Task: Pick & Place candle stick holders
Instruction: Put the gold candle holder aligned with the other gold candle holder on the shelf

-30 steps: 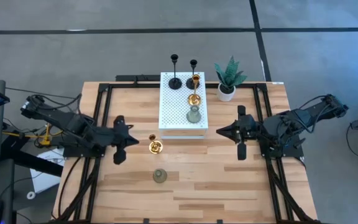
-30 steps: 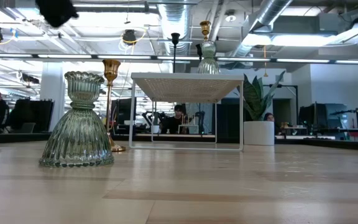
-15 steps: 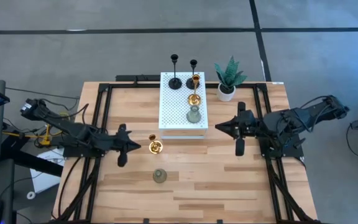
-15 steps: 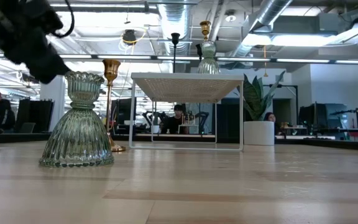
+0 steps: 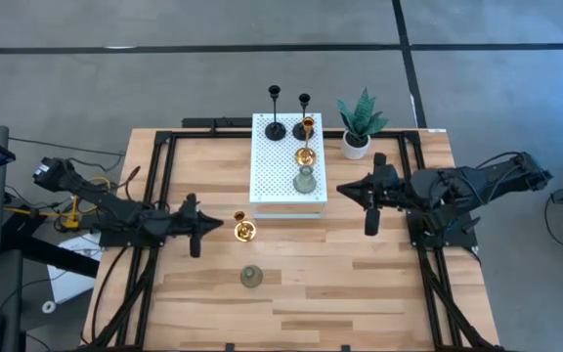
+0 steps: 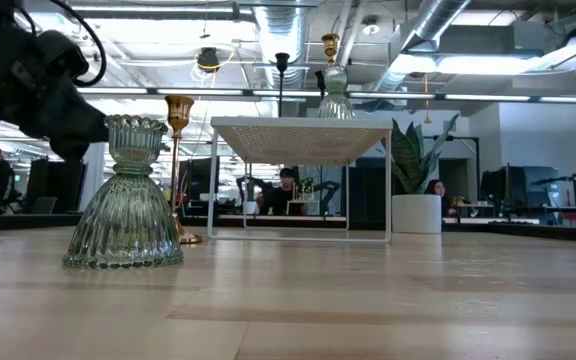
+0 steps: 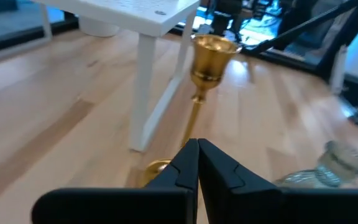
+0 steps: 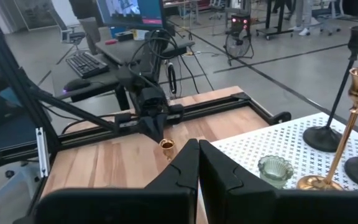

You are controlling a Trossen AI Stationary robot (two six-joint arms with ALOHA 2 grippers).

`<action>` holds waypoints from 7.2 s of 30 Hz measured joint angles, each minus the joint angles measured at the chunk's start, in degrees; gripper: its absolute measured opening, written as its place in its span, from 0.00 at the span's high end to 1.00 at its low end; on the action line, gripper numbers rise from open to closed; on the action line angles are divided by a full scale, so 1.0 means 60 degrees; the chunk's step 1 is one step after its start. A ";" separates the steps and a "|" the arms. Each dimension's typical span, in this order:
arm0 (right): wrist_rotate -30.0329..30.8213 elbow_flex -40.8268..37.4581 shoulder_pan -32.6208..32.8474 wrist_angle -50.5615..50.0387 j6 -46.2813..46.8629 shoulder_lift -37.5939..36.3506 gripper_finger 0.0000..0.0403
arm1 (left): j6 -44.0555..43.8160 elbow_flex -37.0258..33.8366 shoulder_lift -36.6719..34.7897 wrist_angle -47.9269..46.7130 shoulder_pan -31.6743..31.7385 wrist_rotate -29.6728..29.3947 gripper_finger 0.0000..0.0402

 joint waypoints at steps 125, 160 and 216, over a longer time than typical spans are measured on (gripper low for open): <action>-0.0004 -0.0004 -0.0026 -0.0132 -0.0011 0.0000 1.00 | -0.1324 0.1382 0.6004 0.3160 0.0761 -0.0032 0.96; -0.0004 -0.0004 -0.0026 -0.0164 -0.0084 -0.0004 1.00 | 0.2560 0.9335 0.5547 -0.3408 0.2147 -0.1369 0.96; -0.0004 -0.0004 -0.0019 -0.0240 -0.0095 -0.0004 1.00 | 0.2413 0.9816 0.8892 -0.1186 0.7292 0.3191 0.96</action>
